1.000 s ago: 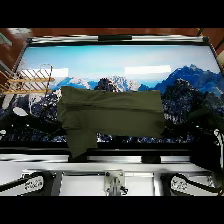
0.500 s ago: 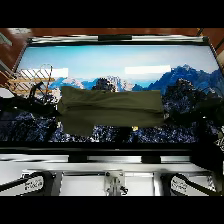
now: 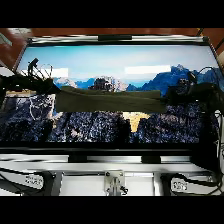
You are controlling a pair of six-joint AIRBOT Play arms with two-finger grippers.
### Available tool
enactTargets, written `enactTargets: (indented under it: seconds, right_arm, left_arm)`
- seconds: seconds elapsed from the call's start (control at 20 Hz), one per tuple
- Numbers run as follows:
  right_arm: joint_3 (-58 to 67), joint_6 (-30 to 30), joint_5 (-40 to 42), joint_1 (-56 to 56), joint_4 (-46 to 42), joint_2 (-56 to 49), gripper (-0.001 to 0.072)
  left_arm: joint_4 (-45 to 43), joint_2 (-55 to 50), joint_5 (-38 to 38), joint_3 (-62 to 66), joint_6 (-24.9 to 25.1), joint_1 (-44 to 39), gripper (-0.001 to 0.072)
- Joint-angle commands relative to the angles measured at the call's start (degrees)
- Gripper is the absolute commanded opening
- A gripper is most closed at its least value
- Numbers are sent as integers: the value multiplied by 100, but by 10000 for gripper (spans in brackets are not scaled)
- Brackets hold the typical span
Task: Fold the shirts.
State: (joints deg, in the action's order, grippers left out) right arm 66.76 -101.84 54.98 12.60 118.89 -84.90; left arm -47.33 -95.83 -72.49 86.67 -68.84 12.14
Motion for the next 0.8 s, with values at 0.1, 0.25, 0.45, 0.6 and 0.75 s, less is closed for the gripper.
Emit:
enactTargets:
  seconds: [0.1,0.25,0.45,0.6,0.75]
  right_arm:
    - [769,297,-509,-267,-151,-999,67]
    - [769,293,-560,-391,-166,-1296,88]
    - [769,245,-551,-380,-251,-1255,516]
    - [769,208,-529,-326,-428,-1075,515]
    - [767,428,-527,-313,-452,-1134,593]
  left_arm:
    - [111,-1113,50,769,-328,-2,34]
    - [111,-1375,50,772,-348,-2,35]
    - [114,-1423,-177,933,-407,11,477]
    - [116,-1423,-546,1309,-411,11,507]
    - [116,-1419,-931,1598,-411,-11,506]
